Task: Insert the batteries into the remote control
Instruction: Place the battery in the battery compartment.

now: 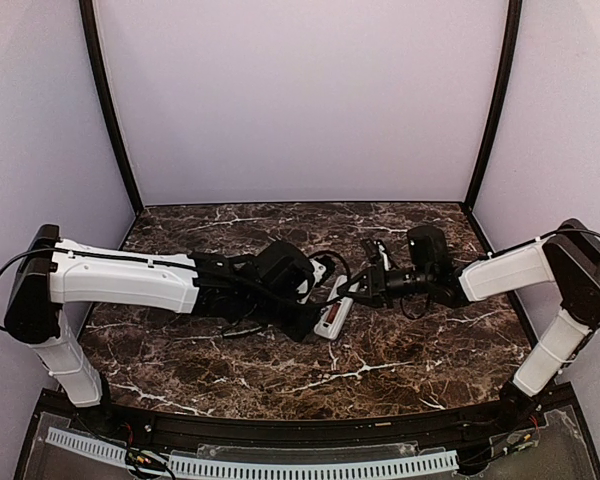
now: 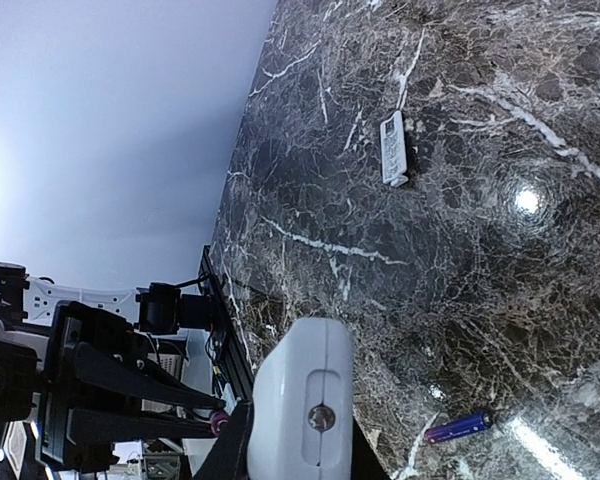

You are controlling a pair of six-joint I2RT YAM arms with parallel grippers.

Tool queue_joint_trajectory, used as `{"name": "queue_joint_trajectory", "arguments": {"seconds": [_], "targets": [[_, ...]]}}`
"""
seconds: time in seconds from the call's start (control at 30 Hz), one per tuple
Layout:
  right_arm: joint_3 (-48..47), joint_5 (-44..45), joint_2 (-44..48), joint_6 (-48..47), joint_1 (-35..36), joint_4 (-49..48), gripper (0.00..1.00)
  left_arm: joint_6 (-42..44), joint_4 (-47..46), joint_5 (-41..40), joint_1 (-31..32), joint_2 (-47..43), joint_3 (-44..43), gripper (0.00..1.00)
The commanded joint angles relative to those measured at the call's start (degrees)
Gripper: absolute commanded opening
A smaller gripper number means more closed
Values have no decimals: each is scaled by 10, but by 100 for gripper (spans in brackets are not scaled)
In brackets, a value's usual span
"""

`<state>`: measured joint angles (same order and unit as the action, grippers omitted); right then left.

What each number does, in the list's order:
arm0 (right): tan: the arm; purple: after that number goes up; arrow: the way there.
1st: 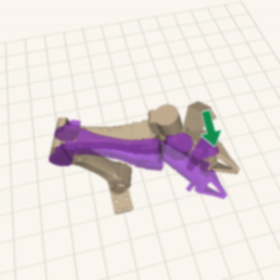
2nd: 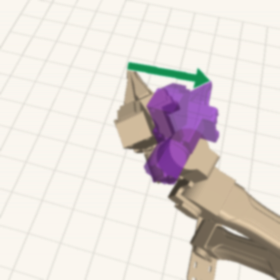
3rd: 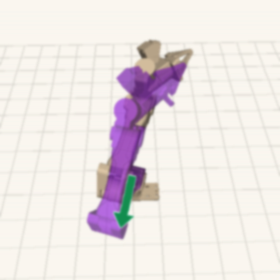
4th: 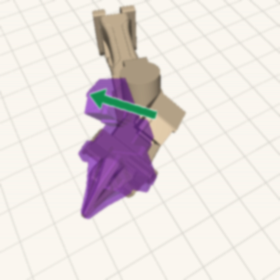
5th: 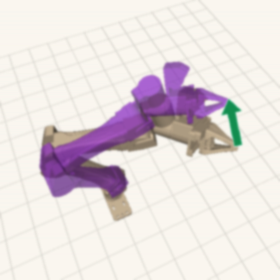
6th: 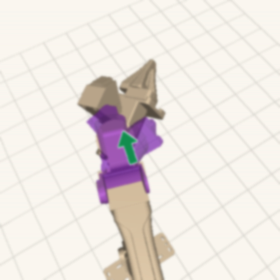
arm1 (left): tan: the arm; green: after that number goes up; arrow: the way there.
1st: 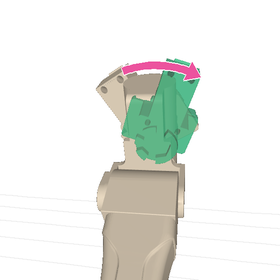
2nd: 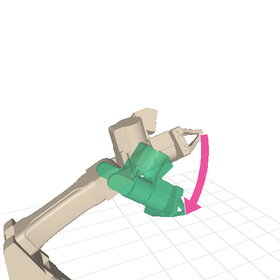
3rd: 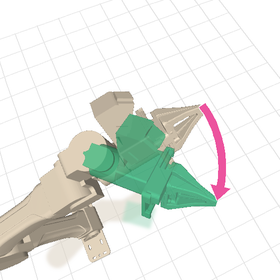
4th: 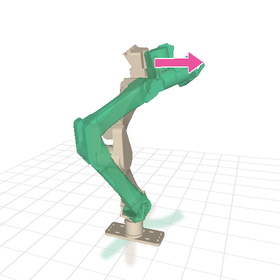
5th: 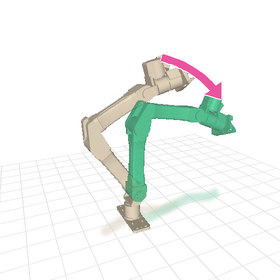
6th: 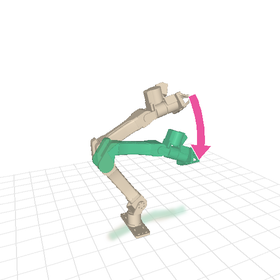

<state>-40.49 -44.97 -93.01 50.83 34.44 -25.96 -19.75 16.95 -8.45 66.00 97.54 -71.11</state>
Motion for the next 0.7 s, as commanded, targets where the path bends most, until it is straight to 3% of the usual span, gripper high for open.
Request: {"name": "queue_joint_trajectory", "arguments": {"seconds": [0.0, 0.67], "targets": [[-17, 13, -5, 17, 7, -37, 0, -11, 24, -5, 1, 11, -20, 0], [-25, 17, -12, 23, 14, -44, 0, -42, 98, -58, 0, 72, -94, 0]]}}
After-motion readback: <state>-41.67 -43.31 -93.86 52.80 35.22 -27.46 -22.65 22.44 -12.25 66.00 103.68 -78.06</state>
